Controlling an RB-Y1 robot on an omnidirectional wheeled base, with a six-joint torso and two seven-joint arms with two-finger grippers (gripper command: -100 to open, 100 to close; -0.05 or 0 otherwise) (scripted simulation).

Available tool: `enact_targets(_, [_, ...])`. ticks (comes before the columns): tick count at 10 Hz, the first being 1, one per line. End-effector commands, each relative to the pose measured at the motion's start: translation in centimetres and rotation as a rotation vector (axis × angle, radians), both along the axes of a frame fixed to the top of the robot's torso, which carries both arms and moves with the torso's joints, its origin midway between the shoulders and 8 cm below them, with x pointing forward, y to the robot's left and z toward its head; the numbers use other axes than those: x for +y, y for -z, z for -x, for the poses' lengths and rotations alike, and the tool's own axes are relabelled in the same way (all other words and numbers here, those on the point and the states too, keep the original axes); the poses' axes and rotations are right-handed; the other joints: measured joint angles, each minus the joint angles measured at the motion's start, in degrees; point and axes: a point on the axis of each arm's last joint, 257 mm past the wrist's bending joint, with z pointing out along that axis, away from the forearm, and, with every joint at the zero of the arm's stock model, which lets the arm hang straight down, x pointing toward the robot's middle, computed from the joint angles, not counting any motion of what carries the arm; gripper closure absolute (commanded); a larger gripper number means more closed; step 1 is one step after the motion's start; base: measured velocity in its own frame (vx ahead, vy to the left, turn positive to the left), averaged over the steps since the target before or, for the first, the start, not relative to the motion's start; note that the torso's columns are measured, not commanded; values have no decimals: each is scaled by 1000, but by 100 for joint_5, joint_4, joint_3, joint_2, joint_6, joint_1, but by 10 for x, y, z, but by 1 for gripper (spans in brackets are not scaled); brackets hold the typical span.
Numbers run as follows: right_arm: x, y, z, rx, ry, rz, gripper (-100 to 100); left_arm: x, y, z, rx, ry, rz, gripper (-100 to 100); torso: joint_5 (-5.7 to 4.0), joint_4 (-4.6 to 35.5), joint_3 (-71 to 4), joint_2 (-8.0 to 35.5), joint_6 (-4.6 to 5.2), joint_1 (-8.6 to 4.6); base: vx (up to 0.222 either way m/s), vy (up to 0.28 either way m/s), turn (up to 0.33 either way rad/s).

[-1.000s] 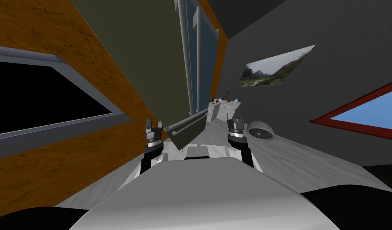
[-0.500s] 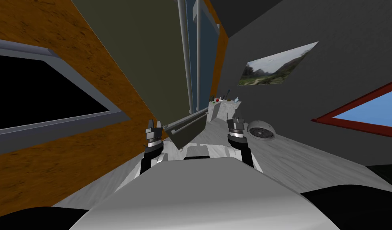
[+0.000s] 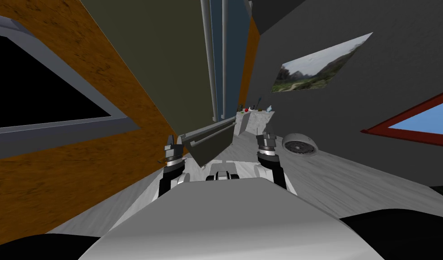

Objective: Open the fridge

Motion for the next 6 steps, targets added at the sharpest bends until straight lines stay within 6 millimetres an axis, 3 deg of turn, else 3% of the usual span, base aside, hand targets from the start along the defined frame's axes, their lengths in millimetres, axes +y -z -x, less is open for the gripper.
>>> enact_targets(1, [0, 0, 0, 1, 0, 0, 0, -4, 6, -5, 25, 29, -48, -100, 0, 188, -396, 191, 0, 1, 16, -7, 25])
enact_targets(5, [0, 0, 0, 1, 0, 0, 0, -1, 27, -17, 84, 58, -97, -100, 0, 267, -541, 262, 0, 0, 31, -11, 35])
enact_targets(6, [0, 0, 0, 1, 0, 0, 0, 4, 41, -24, 118, 61, -103, -100, 0, 267, -539, 265, 0, 0, 60, -27, 69])
